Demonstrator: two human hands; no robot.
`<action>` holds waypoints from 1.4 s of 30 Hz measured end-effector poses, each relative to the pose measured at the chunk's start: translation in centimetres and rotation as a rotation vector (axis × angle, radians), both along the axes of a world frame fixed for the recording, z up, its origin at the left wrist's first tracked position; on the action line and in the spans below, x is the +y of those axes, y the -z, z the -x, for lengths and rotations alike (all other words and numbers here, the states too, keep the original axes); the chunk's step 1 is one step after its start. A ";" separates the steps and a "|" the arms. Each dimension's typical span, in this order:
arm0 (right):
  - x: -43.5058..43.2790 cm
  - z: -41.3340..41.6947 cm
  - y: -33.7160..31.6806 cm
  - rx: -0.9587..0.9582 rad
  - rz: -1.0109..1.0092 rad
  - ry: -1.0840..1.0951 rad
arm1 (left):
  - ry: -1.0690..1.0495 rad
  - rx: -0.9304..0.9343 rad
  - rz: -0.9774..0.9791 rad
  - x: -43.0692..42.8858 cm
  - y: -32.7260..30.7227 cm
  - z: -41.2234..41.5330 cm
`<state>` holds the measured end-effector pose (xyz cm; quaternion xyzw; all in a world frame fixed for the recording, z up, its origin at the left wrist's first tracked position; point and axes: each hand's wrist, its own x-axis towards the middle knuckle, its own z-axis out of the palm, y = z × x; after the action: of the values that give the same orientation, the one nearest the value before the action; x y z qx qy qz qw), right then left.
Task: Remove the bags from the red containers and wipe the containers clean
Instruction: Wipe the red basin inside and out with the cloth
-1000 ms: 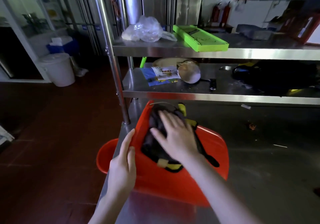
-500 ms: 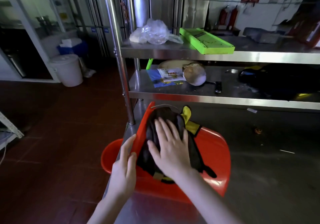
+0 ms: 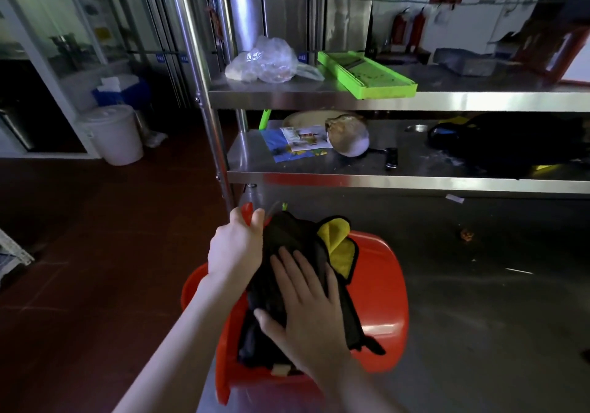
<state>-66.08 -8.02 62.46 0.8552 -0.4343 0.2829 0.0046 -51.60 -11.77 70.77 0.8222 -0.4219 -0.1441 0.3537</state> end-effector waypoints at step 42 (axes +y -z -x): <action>-15.3 6.6 -1.4 0.173 -0.303 0.067 | -0.048 0.039 0.423 5.4 7.0 -1.4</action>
<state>-72.71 -23.33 63.83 0.8523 -0.4983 0.1391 -0.0773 -50.23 -6.40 63.76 0.7367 -0.4159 -0.0600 0.5298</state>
